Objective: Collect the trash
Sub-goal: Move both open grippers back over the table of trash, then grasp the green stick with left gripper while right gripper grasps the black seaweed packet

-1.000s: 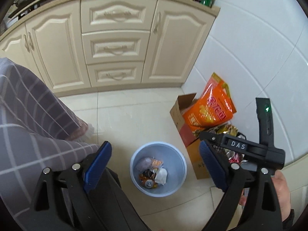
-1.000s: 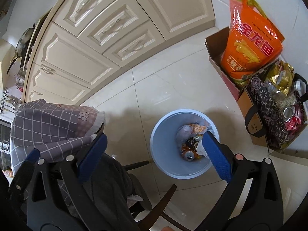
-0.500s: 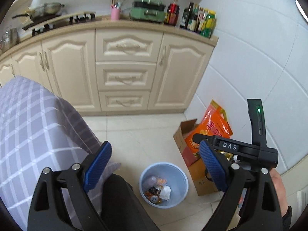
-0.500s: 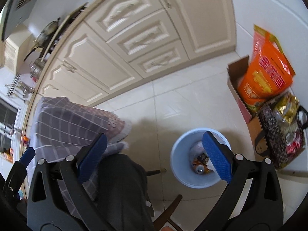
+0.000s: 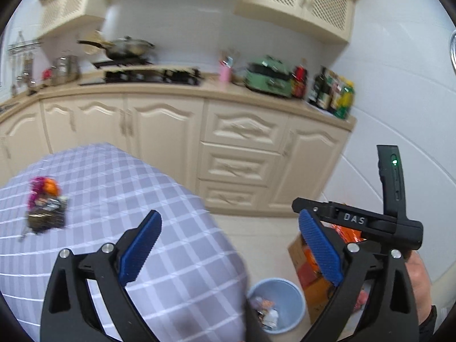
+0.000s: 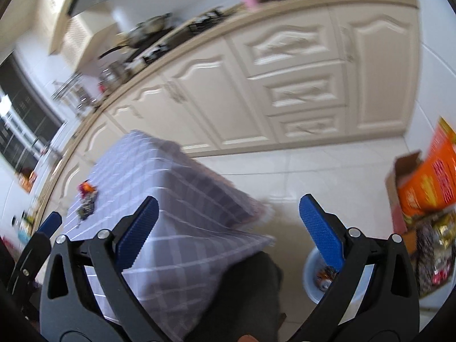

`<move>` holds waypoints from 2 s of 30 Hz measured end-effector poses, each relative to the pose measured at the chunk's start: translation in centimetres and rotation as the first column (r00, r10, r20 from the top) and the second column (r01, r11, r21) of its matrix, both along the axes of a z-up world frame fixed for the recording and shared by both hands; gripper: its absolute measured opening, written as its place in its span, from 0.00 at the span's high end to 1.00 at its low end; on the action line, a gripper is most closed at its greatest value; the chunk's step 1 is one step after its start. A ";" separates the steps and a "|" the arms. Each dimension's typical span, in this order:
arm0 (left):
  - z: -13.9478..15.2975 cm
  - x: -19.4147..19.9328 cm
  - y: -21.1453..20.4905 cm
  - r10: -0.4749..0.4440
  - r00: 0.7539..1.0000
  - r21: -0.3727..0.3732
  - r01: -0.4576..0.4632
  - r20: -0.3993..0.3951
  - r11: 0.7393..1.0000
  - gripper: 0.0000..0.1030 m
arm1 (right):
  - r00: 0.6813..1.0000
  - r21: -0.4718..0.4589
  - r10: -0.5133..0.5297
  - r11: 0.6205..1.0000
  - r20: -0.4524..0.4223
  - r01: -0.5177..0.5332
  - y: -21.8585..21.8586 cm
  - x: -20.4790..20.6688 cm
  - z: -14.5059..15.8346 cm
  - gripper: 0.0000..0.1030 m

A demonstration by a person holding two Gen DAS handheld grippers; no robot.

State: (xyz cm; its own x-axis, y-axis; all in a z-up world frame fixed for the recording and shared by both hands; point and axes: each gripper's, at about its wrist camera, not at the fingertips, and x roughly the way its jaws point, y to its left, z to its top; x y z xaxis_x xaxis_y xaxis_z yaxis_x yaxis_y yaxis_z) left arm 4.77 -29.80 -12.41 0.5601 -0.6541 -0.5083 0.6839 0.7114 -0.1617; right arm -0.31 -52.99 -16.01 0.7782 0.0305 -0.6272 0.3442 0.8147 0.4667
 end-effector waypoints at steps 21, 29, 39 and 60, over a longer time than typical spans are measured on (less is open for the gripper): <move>1.1 8.8 21.7 0.402 0.911 -0.012 -0.403 0.088 0.915 0.08 | 0.909 -0.186 0.412 0.890 -0.057 -0.416 22.6 15.7 3.3 0.06; -2.1 11.4 26.6 0.523 0.850 0.006 -0.525 0.066 0.851 0.08 | 0.862 -0.211 0.482 0.836 -0.158 -0.506 28.6 20.2 0.3 0.06; -5.0 13.4 29.9 0.591 0.805 -0.002 -0.592 -0.051 0.806 0.08 | 0.827 -0.266 0.511 0.785 -0.234 -0.560 33.6 23.8 -2.7 0.21; -6.0 15.4 23.9 0.430 0.902 0.162 -0.419 -0.041 0.894 0.08 | 0.890 -0.197 0.442 0.867 -0.114 -0.457 25.7 19.0 -2.2 0.45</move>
State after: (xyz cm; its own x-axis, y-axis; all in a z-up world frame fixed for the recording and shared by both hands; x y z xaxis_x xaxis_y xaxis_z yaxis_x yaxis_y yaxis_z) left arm 20.18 -5.86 -18.38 0.7250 -0.2781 -0.6302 0.3017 0.9507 -0.0725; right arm 18.69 -27.25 -18.19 0.6708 0.2281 -0.7056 -0.0604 0.9652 0.2546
